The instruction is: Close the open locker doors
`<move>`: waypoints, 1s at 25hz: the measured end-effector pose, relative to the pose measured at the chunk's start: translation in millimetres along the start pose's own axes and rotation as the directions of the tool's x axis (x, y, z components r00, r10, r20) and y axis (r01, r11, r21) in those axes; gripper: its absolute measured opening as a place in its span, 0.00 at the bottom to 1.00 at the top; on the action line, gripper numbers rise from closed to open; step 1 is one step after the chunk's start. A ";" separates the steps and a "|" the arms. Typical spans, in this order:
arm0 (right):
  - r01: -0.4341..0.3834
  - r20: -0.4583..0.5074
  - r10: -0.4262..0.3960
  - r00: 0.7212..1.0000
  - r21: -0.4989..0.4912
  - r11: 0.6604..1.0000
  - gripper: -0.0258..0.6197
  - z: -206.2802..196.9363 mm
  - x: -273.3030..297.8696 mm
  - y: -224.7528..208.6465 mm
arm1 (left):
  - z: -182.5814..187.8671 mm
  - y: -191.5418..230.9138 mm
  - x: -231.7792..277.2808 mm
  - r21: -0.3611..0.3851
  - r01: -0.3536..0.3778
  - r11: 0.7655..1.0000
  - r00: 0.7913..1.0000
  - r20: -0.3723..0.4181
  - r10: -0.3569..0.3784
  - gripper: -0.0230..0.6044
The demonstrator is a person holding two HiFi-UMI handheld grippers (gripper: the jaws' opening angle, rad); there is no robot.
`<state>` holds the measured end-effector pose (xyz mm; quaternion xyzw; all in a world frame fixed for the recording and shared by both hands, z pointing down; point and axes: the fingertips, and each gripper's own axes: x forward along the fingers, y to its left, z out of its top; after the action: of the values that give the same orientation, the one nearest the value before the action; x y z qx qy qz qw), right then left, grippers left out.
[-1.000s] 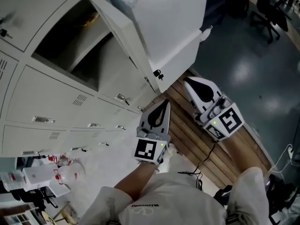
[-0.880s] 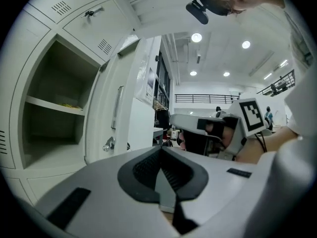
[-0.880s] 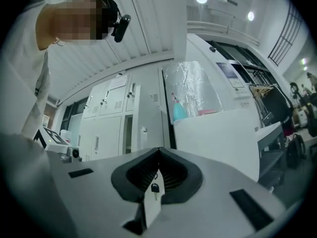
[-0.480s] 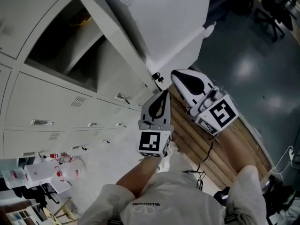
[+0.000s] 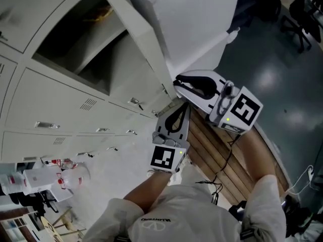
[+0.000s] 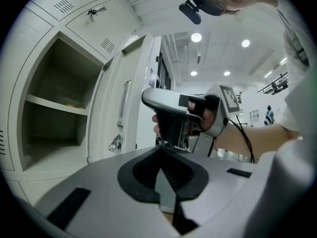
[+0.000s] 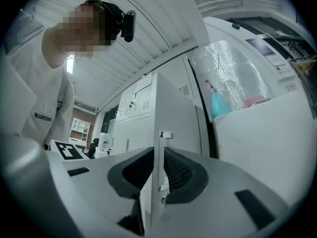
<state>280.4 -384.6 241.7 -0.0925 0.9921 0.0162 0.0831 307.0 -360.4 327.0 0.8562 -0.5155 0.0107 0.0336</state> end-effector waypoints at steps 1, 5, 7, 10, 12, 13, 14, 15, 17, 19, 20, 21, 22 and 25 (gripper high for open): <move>0.002 0.003 -0.002 1.000 -0.004 1.000 0.16 0.3 0.9 0.3 | 0.9 0.5 -0.8 0.001 0.001 1.000 1.000 0.004 -0.001 0.04; -0.010 -0.006 0.010 1.000 -0.023 1.000 0.25 -1.4 2.7 7.1 | 3.1 -1.9 -4.8 0.003 0.015 1.000 1.000 0.016 -0.015 0.04; -0.013 -0.022 0.013 1.000 -0.039 0.999 0.26 -5.4 6.6 11.2 | 0.5 -1.5 -8.1 -0.005 0.017 1.000 1.000 0.013 -0.017 0.04; -0.012 -0.048 0.009 0.999 -0.058 0.998 0.27 -11.6 17.4 16.2 | -4.5 1.3 -14.2 -0.016 0.011 1.000 1.000 0.007 -0.010 0.04; -0.012 -0.054 0.008 0.999 -0.061 0.998 0.27 -13.1 23.4 19.4 | -6.2 3.1 -19.4 -0.018 0.004 1.000 1.000 0.003 -0.004 0.04; -0.010 -0.052 0.007 0.999 -0.064 0.998 0.25 -13.0 26.0 20.6 | -6.7 4.9 -22.2 -0.018 -0.001 1.000 1.000 0.001 0.001 0.04; -0.009 -0.052 0.005 0.999 -0.070 0.997 0.23 -13.1 28.9 21.9 | -7.0 7.4 -25.1 -0.019 -0.007 1.000 1.000 0.000 0.007 0.04; -0.009 -0.053 0.005 0.999 -0.078 0.997 0.22 -13.5 32.3 23.6 | -7.6 10.4 -28.1 -0.021 -0.014 1.000 1.000 0.000 0.014 0.04; -0.014 -0.055 0.009 0.998 -0.094 0.995 0.23 -14.8 41.3 28.2 | -10.1 17.3 -34.3 -0.025 -0.031 0.999 0.999 -0.006 0.031 0.04; -0.018 -0.055 0.012 0.998 -0.113 0.993 0.25 -15.8 52.1 34.1 | -14.8 23.9 -41.0 -0.017 -0.047 0.999 0.999 -0.018 0.047 0.04; -0.018 -0.056 0.012 0.998 -0.122 0.992 0.25 -16.5 57.2 37.4 | -15.6 26.4 -44.0 -0.014 -0.053 0.999 0.998 -0.019 0.052 0.04; -0.018 -0.056 0.010 0.998 -0.130 0.991 0.25 -17.2 62.3 40.7 | -14.5 28.4 -46.7 -0.016 -0.058 0.998 0.998 -0.013 0.057 0.04; -0.016 -0.053 0.009 0.999 -0.133 0.991 0.25 -17.9 67.4 43.6 | -12.5 30.7 -49.3 -0.023 -0.063 0.998 0.998 -0.005 0.063 0.04; -0.011 -0.037 0.007 0.999 -0.102 0.995 0.25 -20.5 81.4 49.8 | -10.1 39.7 -58.8 -0.033 -0.084 0.996 0.996 0.004 0.084 0.04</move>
<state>188.9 -351.4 249.0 -0.0925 0.9917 0.0657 0.0600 244.6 -326.4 335.8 0.8331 -0.5513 0.0012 0.0457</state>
